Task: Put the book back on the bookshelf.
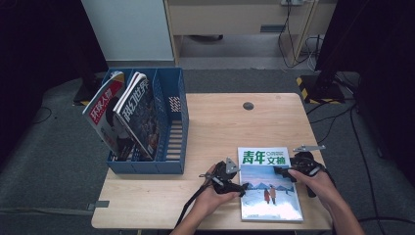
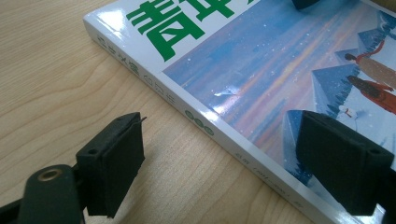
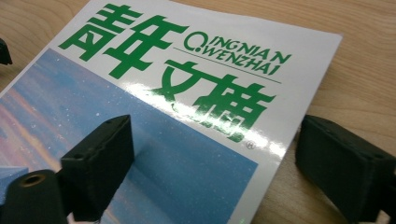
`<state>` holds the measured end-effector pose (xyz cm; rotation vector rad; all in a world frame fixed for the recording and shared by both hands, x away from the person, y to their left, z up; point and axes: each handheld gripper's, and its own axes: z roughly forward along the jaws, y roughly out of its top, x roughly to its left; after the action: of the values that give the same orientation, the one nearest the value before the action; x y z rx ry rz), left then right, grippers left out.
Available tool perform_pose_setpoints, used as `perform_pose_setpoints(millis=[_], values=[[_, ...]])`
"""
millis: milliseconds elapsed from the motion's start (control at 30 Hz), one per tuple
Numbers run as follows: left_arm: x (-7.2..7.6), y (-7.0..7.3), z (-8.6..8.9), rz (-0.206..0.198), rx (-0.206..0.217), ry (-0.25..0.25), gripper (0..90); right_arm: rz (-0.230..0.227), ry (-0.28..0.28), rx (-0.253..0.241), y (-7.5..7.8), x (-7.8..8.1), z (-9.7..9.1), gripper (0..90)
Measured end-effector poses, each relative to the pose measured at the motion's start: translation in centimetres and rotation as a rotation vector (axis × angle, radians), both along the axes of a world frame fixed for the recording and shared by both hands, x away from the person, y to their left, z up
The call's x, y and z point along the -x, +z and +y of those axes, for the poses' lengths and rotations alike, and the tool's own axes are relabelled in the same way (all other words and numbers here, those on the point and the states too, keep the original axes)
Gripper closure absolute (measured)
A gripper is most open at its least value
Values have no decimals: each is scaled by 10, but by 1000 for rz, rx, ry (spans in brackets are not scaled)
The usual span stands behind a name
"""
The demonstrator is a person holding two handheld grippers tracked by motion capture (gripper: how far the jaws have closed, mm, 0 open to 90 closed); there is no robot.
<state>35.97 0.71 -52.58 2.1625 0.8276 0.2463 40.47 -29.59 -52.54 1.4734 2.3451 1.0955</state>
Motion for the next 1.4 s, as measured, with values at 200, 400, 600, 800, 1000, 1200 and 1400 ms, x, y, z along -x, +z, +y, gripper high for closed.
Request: perform_pose_setpoints(millis=[200, 400, 600, 800, 1000, 1200, 1400], values=[[-1, -1, 0, 5, 8, 0, 145, 9, -9, 0, 2, 3, -1, 199], [-1, -1, 0, 4, 9, 1, 145, 6, -2, -4, 6, 7, -4, 261], [-1, -1, -1, 5, 10, -1, 145, 5, -5, -4, 9, 11, -6, 304], [-1, -1, -1, 4, 8, -2, 145, -2, -1, -23, 16, 13, -8, 333], [-1, -1, -1, 1, 7, -2, 146, -16, 73, -101, 30, 16, 2, 365], [-1, -1, -1, 1, 7, -2, 146, -11, 125, -60, 32, 16, 19, 385], [-1, -1, -1, 1, 7, -5, 146, 35, 162, -38, 32, 10, 26, 393]])
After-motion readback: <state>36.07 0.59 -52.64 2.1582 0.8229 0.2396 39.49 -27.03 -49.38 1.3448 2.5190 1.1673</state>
